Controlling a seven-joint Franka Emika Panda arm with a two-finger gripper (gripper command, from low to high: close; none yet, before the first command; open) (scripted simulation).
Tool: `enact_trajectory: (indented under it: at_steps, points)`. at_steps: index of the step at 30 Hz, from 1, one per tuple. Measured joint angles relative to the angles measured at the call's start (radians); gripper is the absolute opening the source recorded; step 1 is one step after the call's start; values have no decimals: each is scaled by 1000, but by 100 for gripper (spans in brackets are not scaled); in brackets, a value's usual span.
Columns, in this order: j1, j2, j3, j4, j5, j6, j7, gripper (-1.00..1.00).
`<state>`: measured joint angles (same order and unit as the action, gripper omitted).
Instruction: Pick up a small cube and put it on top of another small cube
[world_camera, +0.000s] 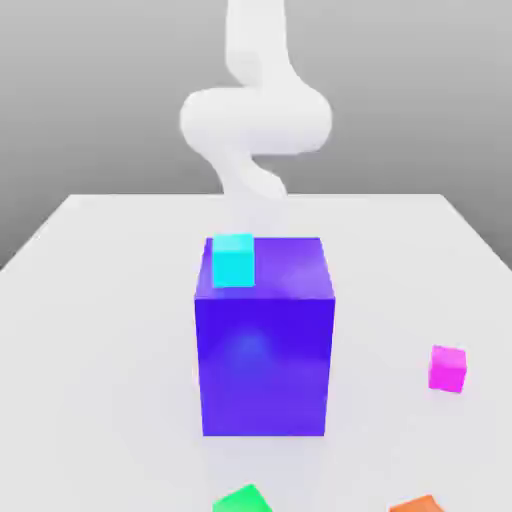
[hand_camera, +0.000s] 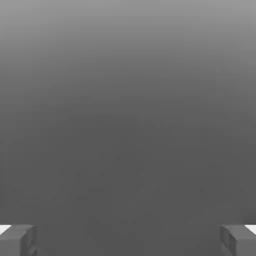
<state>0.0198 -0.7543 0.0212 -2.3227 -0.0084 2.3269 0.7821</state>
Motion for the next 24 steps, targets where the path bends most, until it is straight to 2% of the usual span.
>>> enact_trajectory:
  at_steps: [18,21,24]
  points:
    - [333,705,305,-338,-114,410,-283,0]
    - [393,812,343,-391,-118,474,-337,0]
    - [428,913,312,-395,-189,544,-304,0]
